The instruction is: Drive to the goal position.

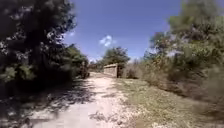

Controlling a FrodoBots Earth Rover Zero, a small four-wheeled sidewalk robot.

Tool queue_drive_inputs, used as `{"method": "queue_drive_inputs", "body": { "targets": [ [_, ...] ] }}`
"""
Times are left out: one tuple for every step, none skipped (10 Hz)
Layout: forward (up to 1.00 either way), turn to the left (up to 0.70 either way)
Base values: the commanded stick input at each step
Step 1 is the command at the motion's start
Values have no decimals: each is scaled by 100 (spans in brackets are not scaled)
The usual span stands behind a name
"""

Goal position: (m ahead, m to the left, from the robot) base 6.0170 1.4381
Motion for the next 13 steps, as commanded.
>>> {"method": "queue_drive_inputs", "body": {
  "targets": [
    [70, 0],
    [70, 0],
    [70, 0],
    [70, 0],
    [70, 0],
    [70, 0],
    [70, 0],
    [70, 0],
    [70, 0],
    [70, 0],
    [70, 0],
    [70, 0],
    [70, 0]
  ]
}}
